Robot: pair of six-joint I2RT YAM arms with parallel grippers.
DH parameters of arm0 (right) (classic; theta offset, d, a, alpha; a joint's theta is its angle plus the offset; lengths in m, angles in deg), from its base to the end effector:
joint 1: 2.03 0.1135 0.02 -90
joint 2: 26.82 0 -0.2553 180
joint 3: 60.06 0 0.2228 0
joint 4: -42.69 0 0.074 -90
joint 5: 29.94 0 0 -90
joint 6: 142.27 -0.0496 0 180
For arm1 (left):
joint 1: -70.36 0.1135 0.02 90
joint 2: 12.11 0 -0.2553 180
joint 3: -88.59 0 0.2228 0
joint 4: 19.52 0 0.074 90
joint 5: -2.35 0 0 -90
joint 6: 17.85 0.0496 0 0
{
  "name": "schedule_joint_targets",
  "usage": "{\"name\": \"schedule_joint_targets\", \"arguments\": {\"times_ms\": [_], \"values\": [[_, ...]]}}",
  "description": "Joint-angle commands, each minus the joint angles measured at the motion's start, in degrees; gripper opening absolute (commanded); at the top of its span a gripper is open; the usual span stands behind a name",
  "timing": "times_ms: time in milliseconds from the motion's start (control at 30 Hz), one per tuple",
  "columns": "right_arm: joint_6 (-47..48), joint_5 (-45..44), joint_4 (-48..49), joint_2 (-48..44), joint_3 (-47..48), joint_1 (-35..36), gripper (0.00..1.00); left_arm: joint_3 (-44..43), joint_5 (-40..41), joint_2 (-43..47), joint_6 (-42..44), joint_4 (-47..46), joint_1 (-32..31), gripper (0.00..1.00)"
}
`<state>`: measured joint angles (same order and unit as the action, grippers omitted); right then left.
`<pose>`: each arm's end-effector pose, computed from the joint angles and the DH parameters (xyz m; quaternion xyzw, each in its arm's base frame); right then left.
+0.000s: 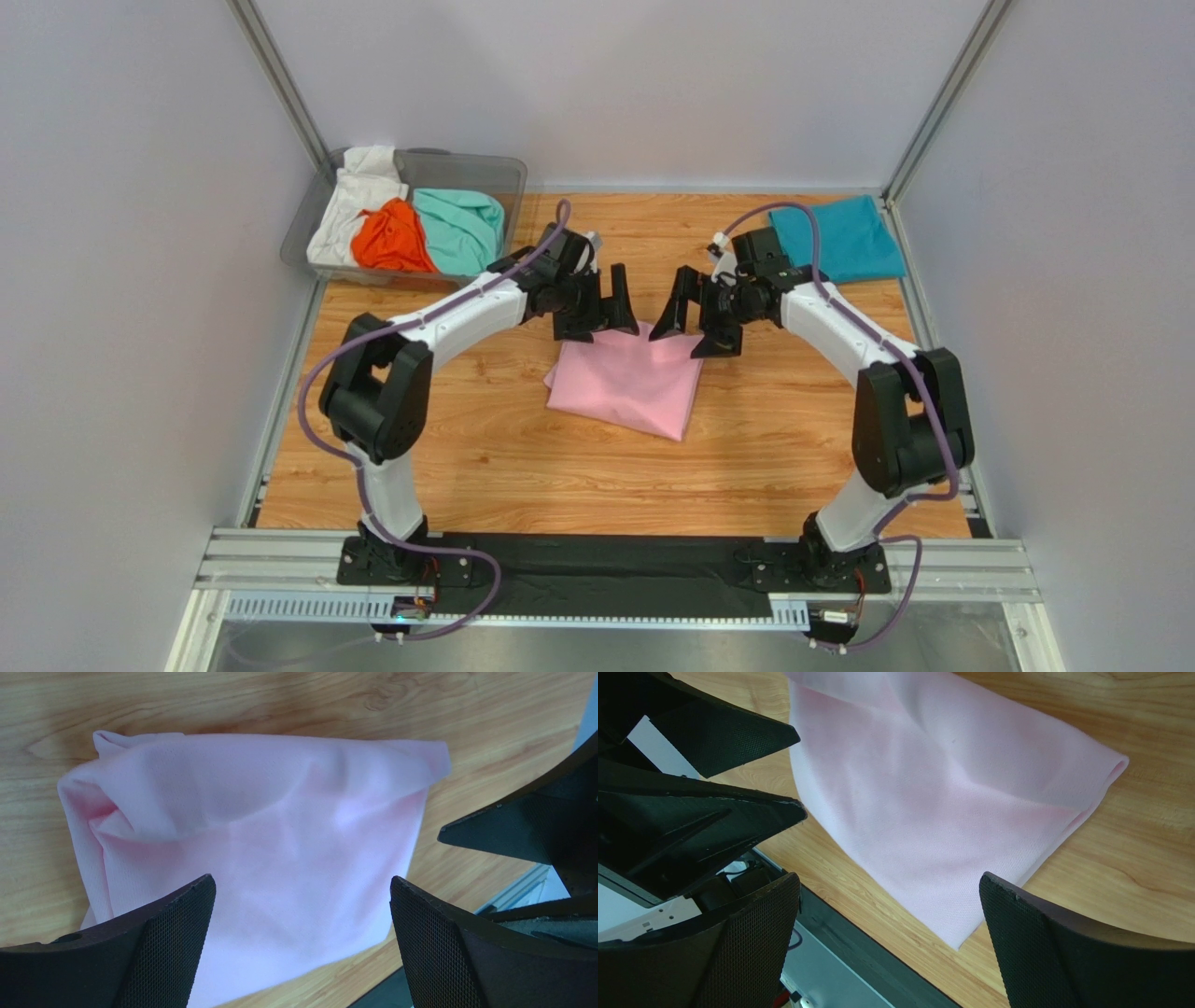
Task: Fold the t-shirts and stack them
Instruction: Fold the tshirt
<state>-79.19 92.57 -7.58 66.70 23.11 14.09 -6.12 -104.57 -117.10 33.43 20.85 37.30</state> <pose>0.2920 0.1121 0.2274 0.0167 0.9312 0.3412 0.1272 0.3125 -0.2206 0.2264 0.0035 0.9327 -0.3075 0.1886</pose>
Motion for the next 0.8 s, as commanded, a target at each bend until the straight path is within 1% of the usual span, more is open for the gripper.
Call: {"name": "schedule_joint_targets", "arguments": {"times_ms": [0, 200, 267, 333, 467, 633, 700, 767], "values": [[0.8, 0.7, 2.2, 5.2, 4.3, -0.3, 1.0, -4.3, -0.3, -3.8, -0.1, -0.1, 0.7, 1.0], [2.5, -1.3, 1.9, 14.1, 10.2, -1.1, 1.0, -8.0, 0.9, -9.5, 0.2, 0.7, 3.2, 1.0], [3.4, -3.2, 1.6, 16.3, 11.5, -1.3, 1.0, -8.4, 1.4, -10.8, 0.2, 1.2, 3.4, 1.0], [5.0, -5.5, 0.8, 19.6, 12.8, -1.4, 1.0, -7.9, 0.3, -11.8, 0.4, 1.5, 3.5, 1.0], [5.7, -5.4, 0.7, 23.5, 13.8, -1.4, 1.0, -3.9, 0.8, -12.4, -0.7, 0.8, 3.5, 1.0], [6.4, -5.4, -0.5, 22.9, 14.6, -1.3, 1.0, -2.5, 1.5, -9.9, -0.5, 0.9, 3.5, 1.0], [7.1, -5.4, -1.5, 20.1, 15.2, -1.2, 1.0, -2.5, 2.2, -8.1, -0.1, 1.2, 3.5, 1.0], [7.0, -5.7, -2.6, 16.9, 14.9, -0.7, 1.0, -2.4, 3.0, -4.4, 0.4, 2.4, 3.4, 1.0]]}}
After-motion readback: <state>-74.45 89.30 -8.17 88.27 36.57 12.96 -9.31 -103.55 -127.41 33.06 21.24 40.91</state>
